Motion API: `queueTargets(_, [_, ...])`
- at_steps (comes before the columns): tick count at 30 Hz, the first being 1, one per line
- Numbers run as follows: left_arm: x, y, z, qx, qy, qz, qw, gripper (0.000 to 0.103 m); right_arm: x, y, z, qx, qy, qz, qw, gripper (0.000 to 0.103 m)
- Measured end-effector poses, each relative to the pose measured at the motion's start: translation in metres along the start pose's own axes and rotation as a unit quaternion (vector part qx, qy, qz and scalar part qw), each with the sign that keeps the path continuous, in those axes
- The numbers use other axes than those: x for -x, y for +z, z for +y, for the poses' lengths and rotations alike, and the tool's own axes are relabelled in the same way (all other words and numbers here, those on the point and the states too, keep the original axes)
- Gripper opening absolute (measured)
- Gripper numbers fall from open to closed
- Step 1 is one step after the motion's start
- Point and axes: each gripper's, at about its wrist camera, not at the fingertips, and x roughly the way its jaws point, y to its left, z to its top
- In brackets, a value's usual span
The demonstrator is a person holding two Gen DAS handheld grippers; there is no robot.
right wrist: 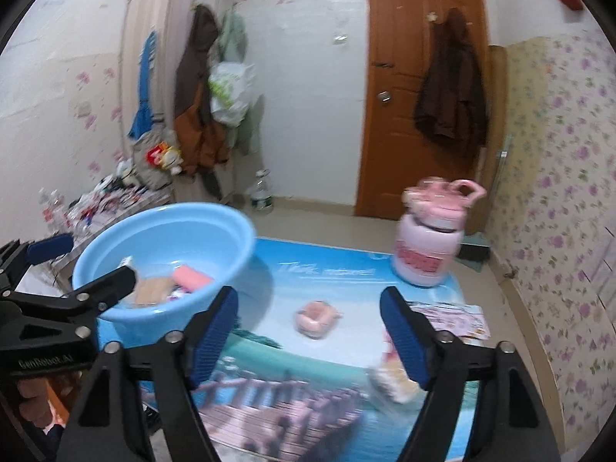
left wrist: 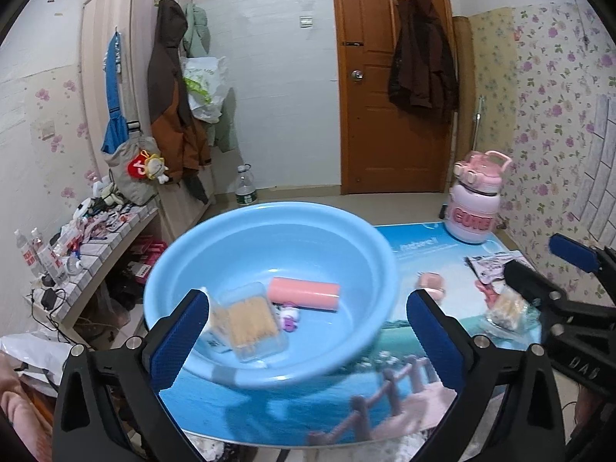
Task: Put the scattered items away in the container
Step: 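Withdraw both grippers from the basin toward the remaining items on the table, then move the right gripper to the cotton swab bag and grasp it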
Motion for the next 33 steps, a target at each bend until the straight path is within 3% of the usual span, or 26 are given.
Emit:
queueTargets(4, [0.004, -0.006, -0.013, -0.004, -0.012, 0.004, 0.9999, 0.103, 0.014, -0.014, -0.029, -0.017, -0.017, 0.002, 1.000, 0.080])
queueTargets(8, [0.010, -0.010, -0.029, -0.012, -0.030, 0.000, 0.9995, 0.103, 0.026, -0.029, -0.055, -0.054, -0.025, -0.004, 0.998, 0.100])
queueTargets(14, [0.018, -0.014, -0.045, -0.030, -0.047, -0.005, 0.9984, 0.103, 0.041, -0.047, -0.074, -0.079, -0.037, -0.026, 0.996, 0.103])
queueTargets(19, [0.021, -0.019, -0.051, -0.031, -0.061, -0.004, 0.9976, 0.103, 0.047, -0.054, -0.067, -0.046, -0.024, -0.047, 0.998, 0.103])
queueTargets(29, [0.022, -0.021, -0.054, -0.035, -0.067, -0.002, 0.9971, 0.103, 0.044, -0.057, -0.064, -0.030, 0.002, -0.037, 0.999, 0.103])
queueTargets(33, [0.018, -0.021, -0.052, -0.032, -0.067, 0.003, 0.9972, 0.103, 0.044, -0.057, -0.064, -0.022, -0.005, -0.034, 0.999, 0.103])
